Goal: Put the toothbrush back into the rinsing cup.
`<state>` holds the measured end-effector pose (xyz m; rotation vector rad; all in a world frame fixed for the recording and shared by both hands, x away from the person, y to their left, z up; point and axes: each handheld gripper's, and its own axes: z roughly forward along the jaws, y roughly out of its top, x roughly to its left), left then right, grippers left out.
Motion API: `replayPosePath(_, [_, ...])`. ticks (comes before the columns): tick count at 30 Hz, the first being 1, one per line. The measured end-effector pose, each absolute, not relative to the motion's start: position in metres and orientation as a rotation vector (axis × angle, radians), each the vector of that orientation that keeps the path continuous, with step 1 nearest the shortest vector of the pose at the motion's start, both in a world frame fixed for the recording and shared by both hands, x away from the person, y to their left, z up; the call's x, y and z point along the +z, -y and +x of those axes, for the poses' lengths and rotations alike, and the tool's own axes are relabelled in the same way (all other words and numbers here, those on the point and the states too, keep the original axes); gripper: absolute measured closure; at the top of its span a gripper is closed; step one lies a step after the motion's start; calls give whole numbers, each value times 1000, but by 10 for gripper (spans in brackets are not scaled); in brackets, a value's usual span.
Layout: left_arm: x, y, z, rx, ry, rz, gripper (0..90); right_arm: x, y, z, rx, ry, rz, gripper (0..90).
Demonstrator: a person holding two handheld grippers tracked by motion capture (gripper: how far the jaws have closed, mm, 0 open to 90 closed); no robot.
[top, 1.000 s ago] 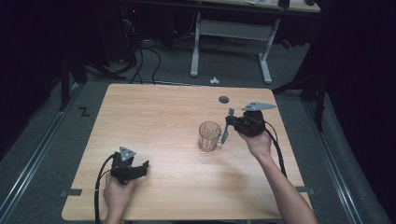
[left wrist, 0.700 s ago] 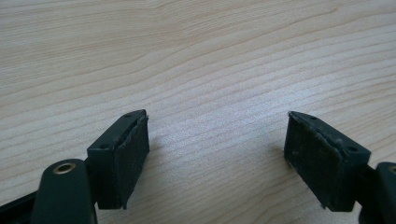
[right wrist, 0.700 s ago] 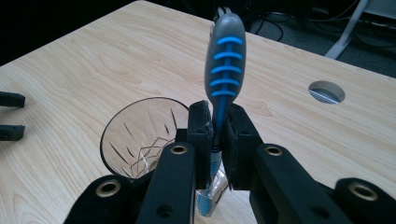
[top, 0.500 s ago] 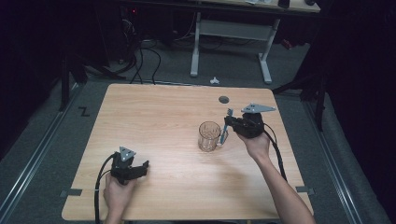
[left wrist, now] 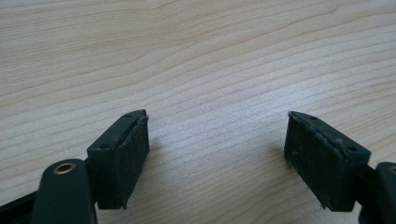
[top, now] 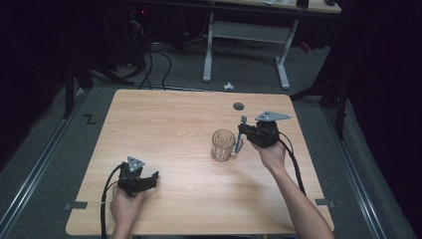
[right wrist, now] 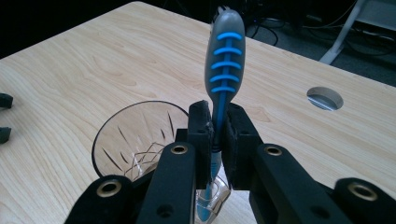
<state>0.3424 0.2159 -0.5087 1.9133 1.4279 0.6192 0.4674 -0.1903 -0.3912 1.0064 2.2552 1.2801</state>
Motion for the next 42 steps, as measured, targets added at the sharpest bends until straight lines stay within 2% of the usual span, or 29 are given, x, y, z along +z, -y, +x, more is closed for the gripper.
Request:
replayPosePath(21, [-509, -216, 342, 619, -1428, 1913, 228, -398, 188, 472, 1248, -2311, 1033, 819])
replayPosePath(31, [-509, -216, 342, 619, -1428, 1913, 228, -398, 190, 472, 1280, -2304, 1042, 731])
replayPosePath(36, [-509, -216, 342, 619, -1428, 1913, 227, -397, 191, 471, 1278, -2307, 1056, 608])
replayPosePath(42, [-509, -216, 342, 619, -1428, 1913, 227, -391, 195, 468, 1280, -2291, 1051, 549])
